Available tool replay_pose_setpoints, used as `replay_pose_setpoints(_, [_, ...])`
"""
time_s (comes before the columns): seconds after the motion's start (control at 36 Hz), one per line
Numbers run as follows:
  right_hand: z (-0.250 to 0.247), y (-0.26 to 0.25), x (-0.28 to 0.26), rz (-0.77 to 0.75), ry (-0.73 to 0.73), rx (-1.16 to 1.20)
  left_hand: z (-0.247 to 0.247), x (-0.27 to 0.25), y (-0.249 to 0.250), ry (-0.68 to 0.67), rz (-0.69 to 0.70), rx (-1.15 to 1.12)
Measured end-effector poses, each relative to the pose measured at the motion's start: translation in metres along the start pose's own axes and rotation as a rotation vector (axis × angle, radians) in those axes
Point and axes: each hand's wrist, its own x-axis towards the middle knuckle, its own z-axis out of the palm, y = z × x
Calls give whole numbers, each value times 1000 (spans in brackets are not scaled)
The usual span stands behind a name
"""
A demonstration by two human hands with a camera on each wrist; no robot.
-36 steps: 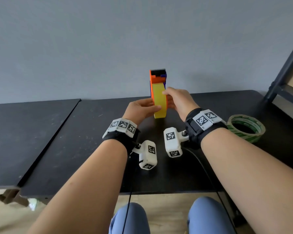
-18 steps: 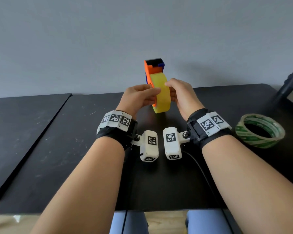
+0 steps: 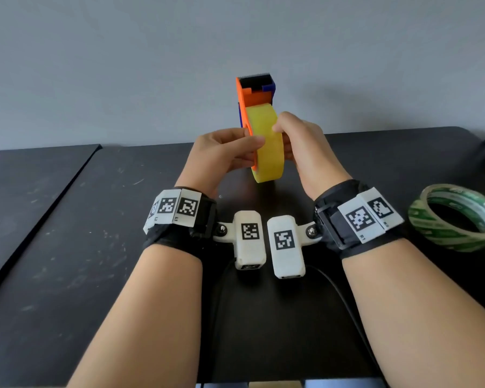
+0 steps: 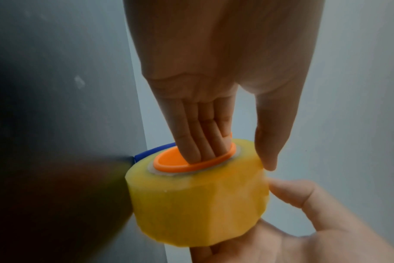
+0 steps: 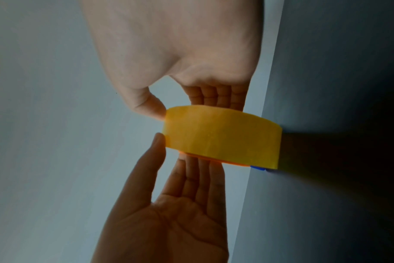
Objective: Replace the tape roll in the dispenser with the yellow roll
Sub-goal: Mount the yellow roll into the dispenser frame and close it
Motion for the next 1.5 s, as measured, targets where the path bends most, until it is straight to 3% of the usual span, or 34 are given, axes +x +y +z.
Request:
replay_pose_setpoints(0.72, [-5,5,-12,-77,-58,-33,13,-11,-2,157,82,-13])
replay_pose_setpoints(0.92, [-2,5,-10,-60,-34,-29,9,-10,0,28,61,12])
replay_pose_setpoints(1.03, [-2,5,-11,-48,-27,-19,9,-11,0,26,57,10])
replay_pose_setpoints(1.5, [-4,2,-17,-111,-75,-66,11,-10,-3,178,108,-20])
